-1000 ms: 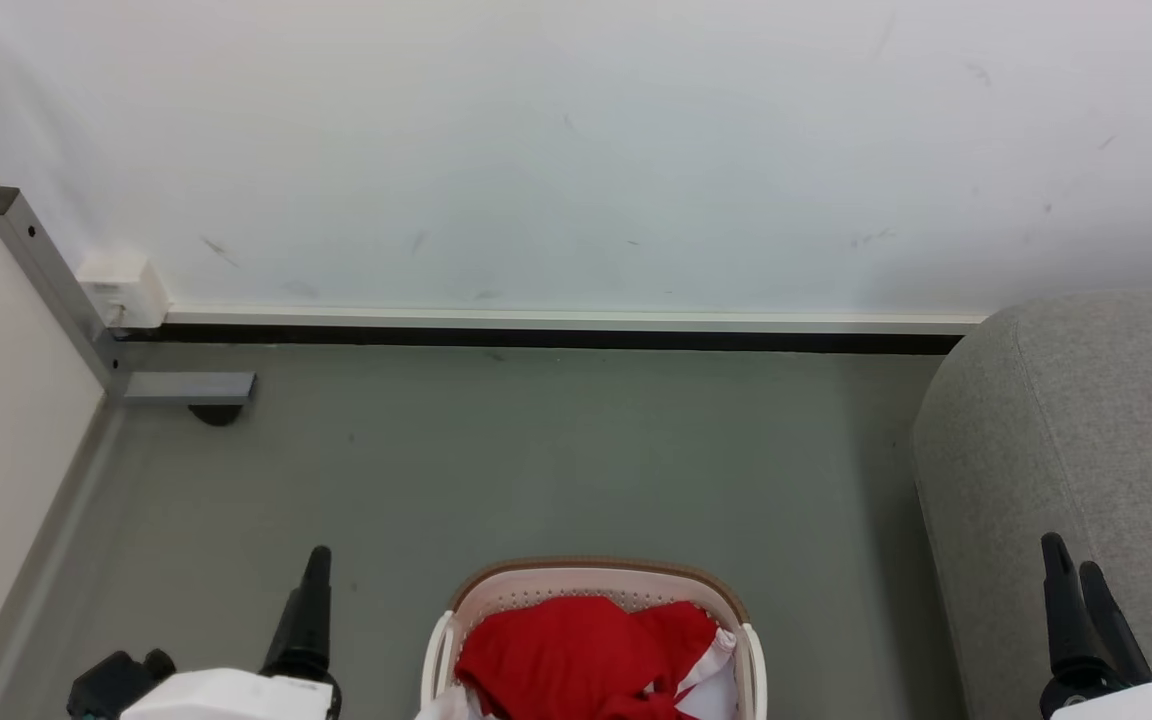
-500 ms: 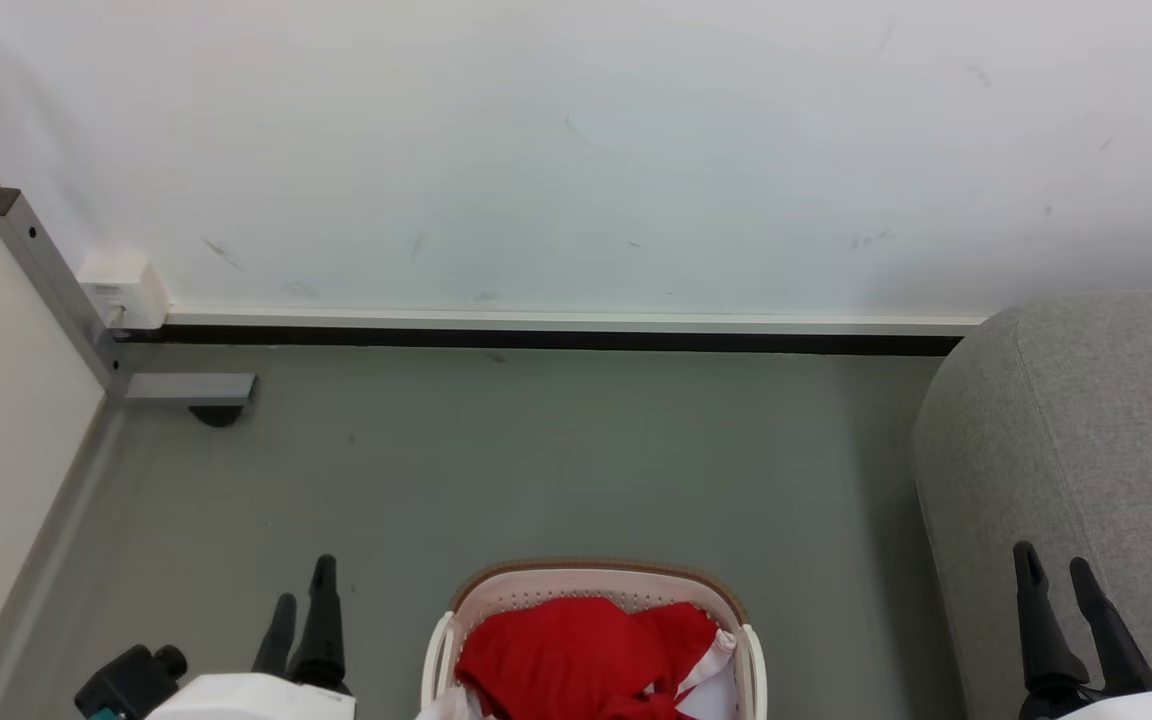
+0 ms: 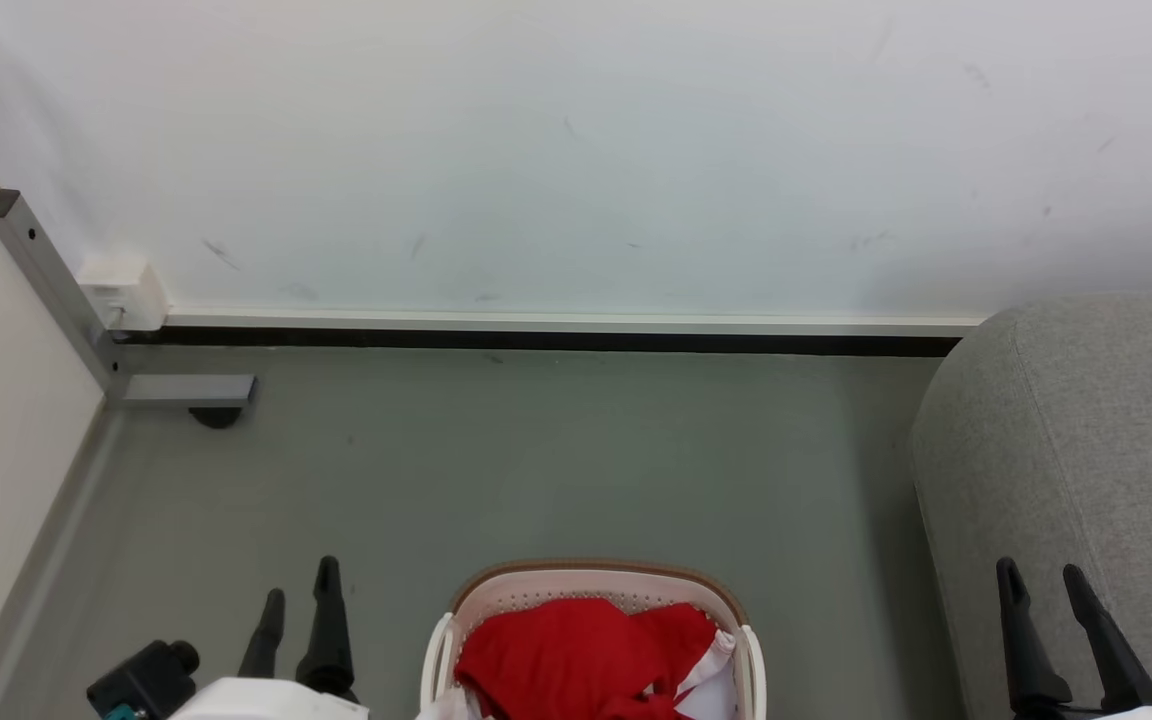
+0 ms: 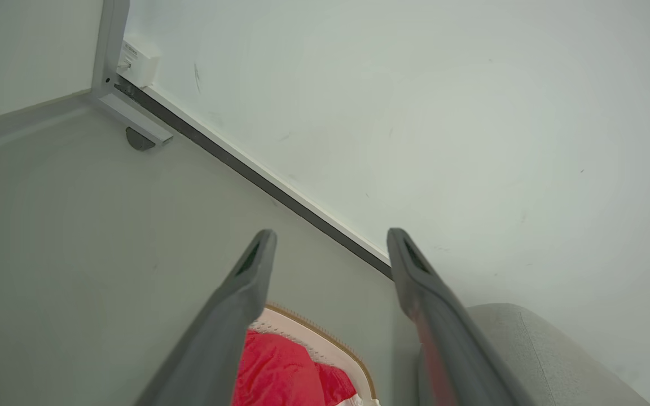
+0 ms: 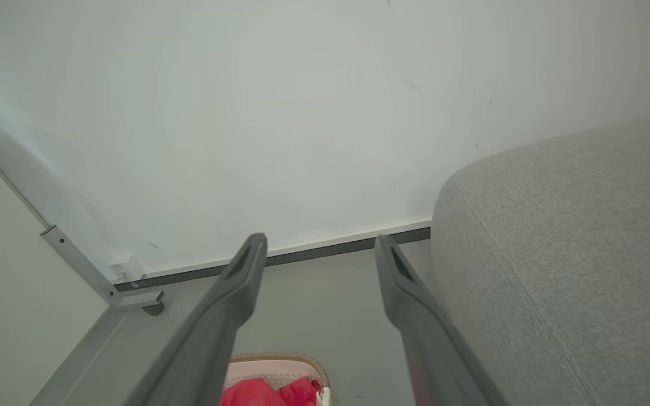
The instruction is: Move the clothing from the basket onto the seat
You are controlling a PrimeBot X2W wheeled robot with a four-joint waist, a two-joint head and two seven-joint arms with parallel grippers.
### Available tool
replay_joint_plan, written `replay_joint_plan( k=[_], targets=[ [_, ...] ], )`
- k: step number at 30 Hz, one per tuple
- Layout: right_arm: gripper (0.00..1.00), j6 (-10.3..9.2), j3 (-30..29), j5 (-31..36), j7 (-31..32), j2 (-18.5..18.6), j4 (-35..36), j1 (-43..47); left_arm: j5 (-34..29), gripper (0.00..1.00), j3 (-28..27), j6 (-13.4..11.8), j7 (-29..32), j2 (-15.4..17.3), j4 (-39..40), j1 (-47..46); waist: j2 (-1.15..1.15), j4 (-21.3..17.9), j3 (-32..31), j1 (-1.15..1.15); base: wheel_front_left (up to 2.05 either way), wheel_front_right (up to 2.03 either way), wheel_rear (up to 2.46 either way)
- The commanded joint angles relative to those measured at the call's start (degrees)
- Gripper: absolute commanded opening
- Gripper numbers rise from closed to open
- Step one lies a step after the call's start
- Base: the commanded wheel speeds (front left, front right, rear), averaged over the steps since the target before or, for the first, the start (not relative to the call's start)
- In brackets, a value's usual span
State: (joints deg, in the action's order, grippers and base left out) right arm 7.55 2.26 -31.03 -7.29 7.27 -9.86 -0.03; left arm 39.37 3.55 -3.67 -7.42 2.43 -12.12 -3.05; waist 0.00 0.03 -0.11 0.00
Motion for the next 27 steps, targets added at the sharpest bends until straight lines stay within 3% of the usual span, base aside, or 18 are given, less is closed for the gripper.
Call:
replay_joint_plan(
  k=[1,27],
  targets=[
    [1.0,-0.06,0.13,1.43,-0.62,0.57,0.52,-0.01,-1.62,1.0,-0.15,-0.26,-0.45,0.47,0.8,-0.05,0.0,-0.04,-0.01,0.0,0.0,0.0,0.0],
    [1.0,-0.09,-0.3,14.1,-4.2,0.11,-1.17,2.11,-21.47,1.0,0.78,4.82,-4.08,0.7,0.21,0.99,0.0,-0.24,-0.32,0.0,0.0,0.0,0.0]
  ],
)
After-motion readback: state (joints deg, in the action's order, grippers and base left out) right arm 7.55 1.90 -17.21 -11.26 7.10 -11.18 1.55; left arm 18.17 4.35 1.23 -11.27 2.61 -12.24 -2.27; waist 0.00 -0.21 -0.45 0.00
